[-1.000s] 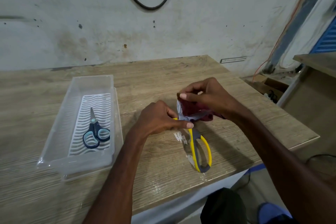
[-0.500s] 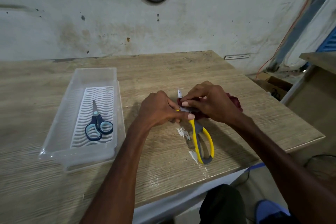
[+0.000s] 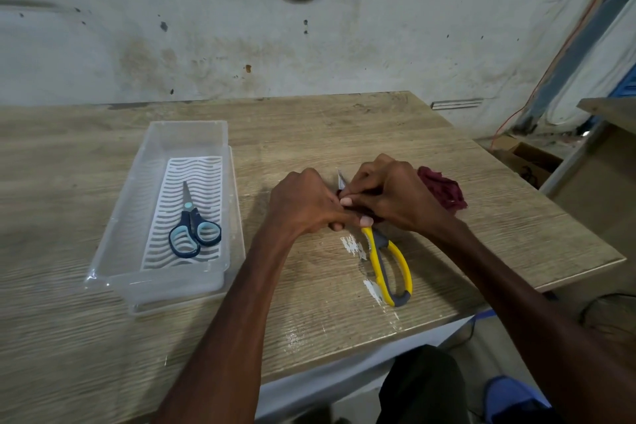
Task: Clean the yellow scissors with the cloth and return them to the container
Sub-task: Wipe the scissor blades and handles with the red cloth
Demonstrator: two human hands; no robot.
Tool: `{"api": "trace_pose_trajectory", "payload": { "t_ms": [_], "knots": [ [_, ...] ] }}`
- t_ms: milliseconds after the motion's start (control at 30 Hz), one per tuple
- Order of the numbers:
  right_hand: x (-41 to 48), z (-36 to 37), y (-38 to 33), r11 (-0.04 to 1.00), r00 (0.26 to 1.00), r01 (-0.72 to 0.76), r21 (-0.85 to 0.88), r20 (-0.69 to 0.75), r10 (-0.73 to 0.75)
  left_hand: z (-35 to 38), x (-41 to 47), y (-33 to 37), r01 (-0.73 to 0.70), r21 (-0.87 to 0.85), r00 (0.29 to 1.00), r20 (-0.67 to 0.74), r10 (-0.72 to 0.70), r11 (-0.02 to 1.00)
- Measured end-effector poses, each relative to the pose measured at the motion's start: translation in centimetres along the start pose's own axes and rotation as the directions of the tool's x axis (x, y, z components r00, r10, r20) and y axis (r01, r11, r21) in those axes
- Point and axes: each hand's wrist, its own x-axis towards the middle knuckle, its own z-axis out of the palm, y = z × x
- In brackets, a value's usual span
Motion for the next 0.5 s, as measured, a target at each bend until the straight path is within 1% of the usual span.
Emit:
{"api": "trace_pose_trajectory", "payload": {
  "t_ms": [67, 167, 200, 233, 300, 433, 467, 500],
  "knots": [
    [-0.3, -0.2, 0.2, 1.000, 1.000, -0.010, 0.018, 0.023, 0.010, 0.1, 0.0, -0.1, 0.007, -0.005, 1.000, -0.010, -0.007, 1.000],
    [-0.8, -0.9, 0.2, 0.995, 0.991, 0.083, -0.060, 0.106, -0.077, 0.3, 0.1, -0.2, -0.006, 0.012, 1.000, -0.022, 0.006, 1.000],
    [-0.7, -1.1, 0.2, 0.991, 0.988, 0.110, -0.080, 0.114, -0.101, 0.3, 0.1, -0.1, -0.009, 0.008, 1.000, -0.020, 0.009, 1.000],
    [-0.5, -1.3, 0.4, 0.991, 0.991, 0.107, -0.083, 0.093, -0.099, 0.3, 0.1, -0.1, -0.010, 0.001, 1.000, -0.008, 0.010, 1.000],
    [-0.1, -1.6, 0.7, 0.998, 0.997, 0.048, -0.027, 0.061, -0.047, 0.4, 0.1, 0.1, -0.019, 0.007, 0.999, 0.035, 0.019, 1.000],
    [1.0, -1.6, 1.4, 0.980, 0.985, -0.106, 0.170, 0.154, 0.080, 0.5, 0.1, 0.2, -0.035, 0.024, 0.999, 0.028, 0.035, 0.999],
    [1.1, -1.5, 1.5, 0.977, 0.984, -0.115, 0.180, 0.156, 0.087, 0.6, 0.2, 0.1, -0.035, 0.025, 0.999, 0.017, 0.034, 0.999],
    [1.2, -1.4, 1.5, 0.983, 0.987, -0.099, 0.153, 0.142, 0.077, 0.6, 0.2, 0.2, -0.033, 0.031, 0.999, 0.007, 0.032, 0.999]
  ]
}}
